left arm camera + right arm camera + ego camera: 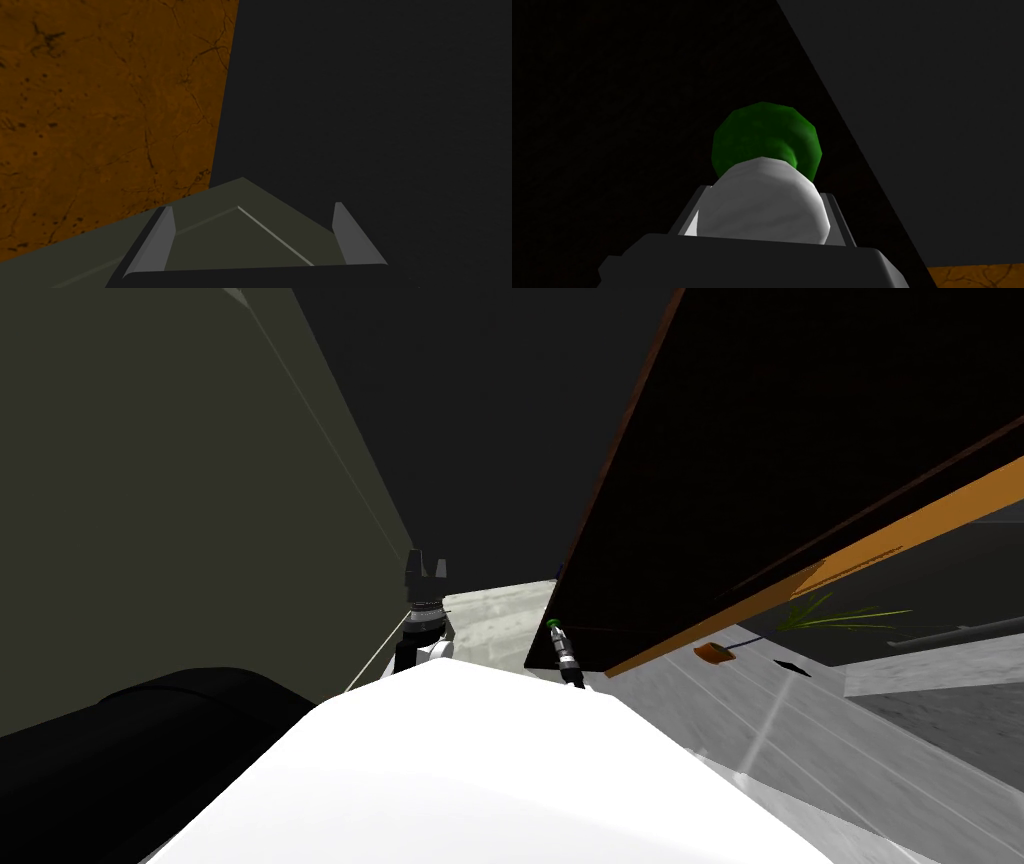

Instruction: Push the door open

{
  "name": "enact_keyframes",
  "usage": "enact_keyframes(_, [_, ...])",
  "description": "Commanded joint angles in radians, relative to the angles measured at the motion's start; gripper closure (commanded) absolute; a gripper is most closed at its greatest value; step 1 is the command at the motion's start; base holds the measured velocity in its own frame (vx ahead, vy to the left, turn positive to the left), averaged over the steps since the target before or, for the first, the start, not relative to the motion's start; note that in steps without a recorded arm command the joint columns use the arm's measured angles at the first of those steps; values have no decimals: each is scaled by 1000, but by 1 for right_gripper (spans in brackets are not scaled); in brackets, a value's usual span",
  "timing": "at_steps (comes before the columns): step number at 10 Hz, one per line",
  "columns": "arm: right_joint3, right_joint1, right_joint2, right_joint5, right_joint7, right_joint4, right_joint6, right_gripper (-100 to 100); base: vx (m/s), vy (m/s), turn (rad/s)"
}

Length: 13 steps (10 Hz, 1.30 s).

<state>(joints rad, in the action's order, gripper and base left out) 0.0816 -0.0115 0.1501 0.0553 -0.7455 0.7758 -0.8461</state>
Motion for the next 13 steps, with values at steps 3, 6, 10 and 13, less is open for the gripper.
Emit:
enact_keyframes(3, [7,-10,0,-52,102,-5,-10,100,39,2,7])
enact_keyframes(6, [16,-15,-3,-94,172,-9,-13,100,48,10,4])
enact_keyframes(10, [26,-21,-6,-138,271,-14,-16,100,42,3,7])
enact_keyframes(13, [36,-27,-9,-183,348,-19,-19,100,53,2,7])
